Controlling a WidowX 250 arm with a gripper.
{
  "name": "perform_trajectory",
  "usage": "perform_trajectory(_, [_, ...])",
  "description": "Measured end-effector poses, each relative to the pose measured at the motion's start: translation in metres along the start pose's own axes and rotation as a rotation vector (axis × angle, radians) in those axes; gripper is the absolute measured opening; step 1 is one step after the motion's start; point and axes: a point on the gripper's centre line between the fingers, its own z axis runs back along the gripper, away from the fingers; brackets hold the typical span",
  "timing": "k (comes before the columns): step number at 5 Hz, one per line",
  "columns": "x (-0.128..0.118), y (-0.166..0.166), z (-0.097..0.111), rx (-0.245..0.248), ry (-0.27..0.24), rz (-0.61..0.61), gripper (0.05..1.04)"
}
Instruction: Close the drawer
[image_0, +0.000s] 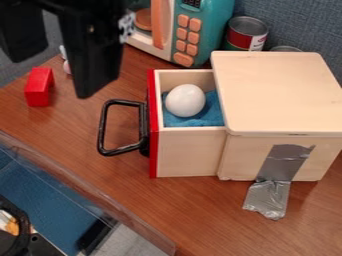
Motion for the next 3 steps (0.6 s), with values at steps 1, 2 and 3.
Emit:
perform_trajectory(1, [-0.002,0.000,-0.004,0.001,0.005,-0.017,1.001])
perform_trajectory(2, [-0.009,0.016,-0.030,0.016,-0.023,-0.140,1.001])
perform_trajectory(3, [-0.019,0.035,-0.038,0.033,-0.073,-0.283,1.001])
